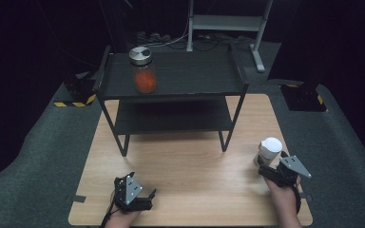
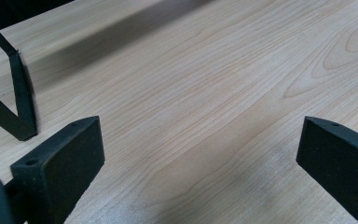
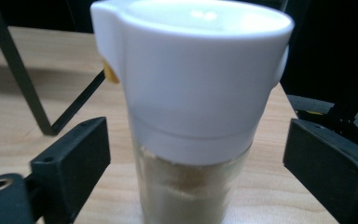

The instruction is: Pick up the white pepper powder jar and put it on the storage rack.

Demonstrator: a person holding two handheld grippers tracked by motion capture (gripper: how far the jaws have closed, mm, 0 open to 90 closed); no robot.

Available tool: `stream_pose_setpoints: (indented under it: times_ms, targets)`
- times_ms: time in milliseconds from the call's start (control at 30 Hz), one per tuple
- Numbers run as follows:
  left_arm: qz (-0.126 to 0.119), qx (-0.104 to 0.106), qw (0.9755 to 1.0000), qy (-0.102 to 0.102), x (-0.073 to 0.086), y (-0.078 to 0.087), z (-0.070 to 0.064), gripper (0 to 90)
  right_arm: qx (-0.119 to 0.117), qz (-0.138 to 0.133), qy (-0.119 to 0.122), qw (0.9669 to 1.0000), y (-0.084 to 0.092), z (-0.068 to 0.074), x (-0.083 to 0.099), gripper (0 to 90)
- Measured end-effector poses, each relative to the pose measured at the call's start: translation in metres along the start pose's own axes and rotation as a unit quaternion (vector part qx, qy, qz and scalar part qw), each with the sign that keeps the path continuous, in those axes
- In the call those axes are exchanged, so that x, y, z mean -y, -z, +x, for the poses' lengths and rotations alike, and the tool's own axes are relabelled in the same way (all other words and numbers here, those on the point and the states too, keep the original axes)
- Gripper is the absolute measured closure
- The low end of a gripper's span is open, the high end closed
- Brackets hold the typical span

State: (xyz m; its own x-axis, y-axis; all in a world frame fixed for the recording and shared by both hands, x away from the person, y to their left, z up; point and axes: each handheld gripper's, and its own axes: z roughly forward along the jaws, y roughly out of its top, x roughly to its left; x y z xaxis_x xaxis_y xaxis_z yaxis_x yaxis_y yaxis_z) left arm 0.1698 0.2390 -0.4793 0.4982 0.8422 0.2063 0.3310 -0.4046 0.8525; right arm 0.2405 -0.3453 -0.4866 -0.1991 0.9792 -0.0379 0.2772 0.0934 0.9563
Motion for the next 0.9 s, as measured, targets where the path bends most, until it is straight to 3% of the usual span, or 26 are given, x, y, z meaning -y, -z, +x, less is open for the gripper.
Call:
stream_pose_setpoints:
  times_ms: [400,900]
  targets:
    - [-0.001,0.0,1.0,0.0,0.0,0.0,0.0,0.9,0.001,-0.01,-0.021,0.9997,-0.009,0.0,0.0,22.1]
    - [-0.002,0.001,1.0,0.0,0.001,0.0,0.0,0.9,-0.006,-0.016,-0.013,0.9998,-0.012,0.0,-0.002,29.7]
